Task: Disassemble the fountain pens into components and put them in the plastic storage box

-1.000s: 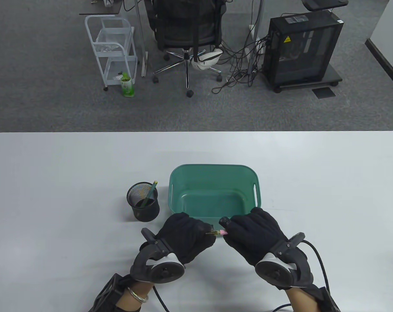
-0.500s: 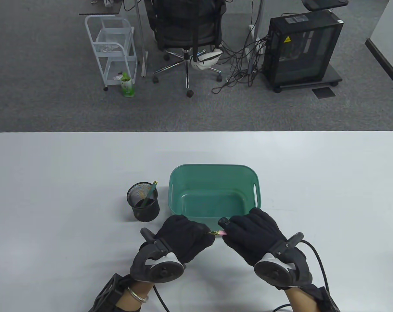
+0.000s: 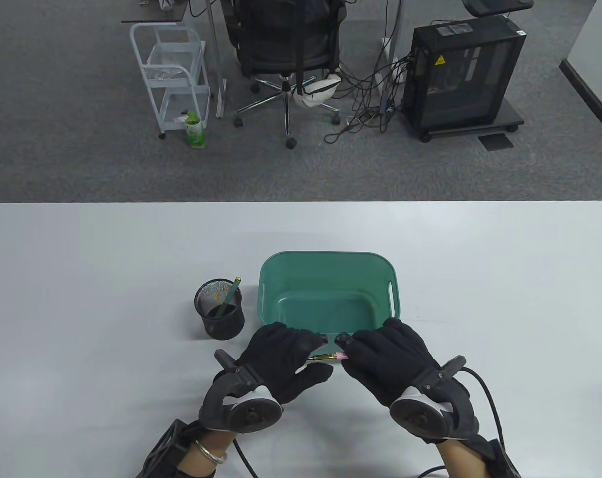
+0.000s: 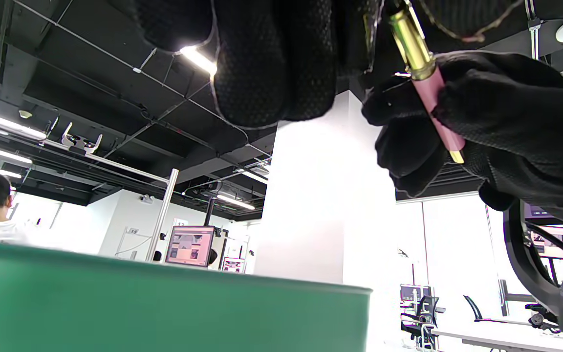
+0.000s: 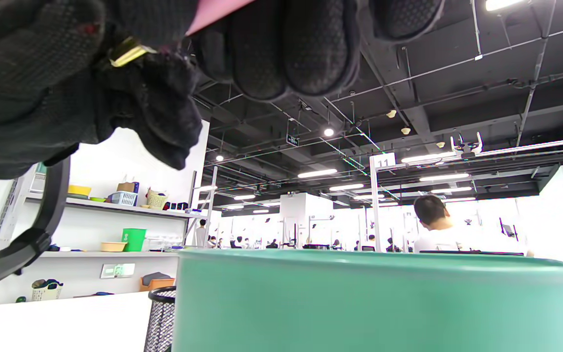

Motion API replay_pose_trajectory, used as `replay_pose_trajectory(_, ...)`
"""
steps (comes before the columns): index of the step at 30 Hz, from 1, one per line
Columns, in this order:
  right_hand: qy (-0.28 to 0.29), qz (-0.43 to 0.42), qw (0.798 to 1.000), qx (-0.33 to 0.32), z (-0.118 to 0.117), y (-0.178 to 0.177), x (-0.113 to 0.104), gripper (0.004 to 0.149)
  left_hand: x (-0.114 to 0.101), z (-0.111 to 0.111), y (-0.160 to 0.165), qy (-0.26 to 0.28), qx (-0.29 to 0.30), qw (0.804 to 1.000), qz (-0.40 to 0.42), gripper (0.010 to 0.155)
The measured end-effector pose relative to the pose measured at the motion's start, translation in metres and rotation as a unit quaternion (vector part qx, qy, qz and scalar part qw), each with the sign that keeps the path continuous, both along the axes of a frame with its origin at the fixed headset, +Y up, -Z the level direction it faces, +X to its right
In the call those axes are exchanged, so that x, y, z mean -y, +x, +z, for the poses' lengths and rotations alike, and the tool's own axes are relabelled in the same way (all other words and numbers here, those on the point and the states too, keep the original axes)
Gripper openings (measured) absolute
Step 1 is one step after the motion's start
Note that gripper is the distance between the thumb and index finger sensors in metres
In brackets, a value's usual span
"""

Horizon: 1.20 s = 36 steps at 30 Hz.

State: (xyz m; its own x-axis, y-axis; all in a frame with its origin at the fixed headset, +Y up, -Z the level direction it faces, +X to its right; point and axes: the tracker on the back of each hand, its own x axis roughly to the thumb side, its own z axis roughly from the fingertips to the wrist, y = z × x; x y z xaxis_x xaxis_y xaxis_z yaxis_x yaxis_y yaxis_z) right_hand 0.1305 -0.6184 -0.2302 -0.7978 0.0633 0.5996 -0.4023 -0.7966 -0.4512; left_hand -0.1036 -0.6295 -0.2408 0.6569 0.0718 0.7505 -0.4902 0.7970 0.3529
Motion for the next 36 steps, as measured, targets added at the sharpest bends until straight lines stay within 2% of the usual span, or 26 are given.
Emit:
replay_pose_trajectory(7,0.0,-0.001,1.0,0.005,-0.001,0.002,-0.0003,0.045,-0.0001,0.0015,0.0019,0.009,-0.001,1.0,-0.007,0.063)
replay_pose_trajectory(17,0.0,0.0,1.0,0.005,-0.0021,0.0022,0.0007,0.045,-0.0001,0.0033,0.0045,0.018,0.001,1.0,-0.01,0.046)
replay_pose_trajectory(36,-0.001,0.003,1.0,0.002,-0.0012,0.0013,0.0014,0.045,-0.0003,0.002,0.003,0.014,0.002,1.0,0.003,0.048)
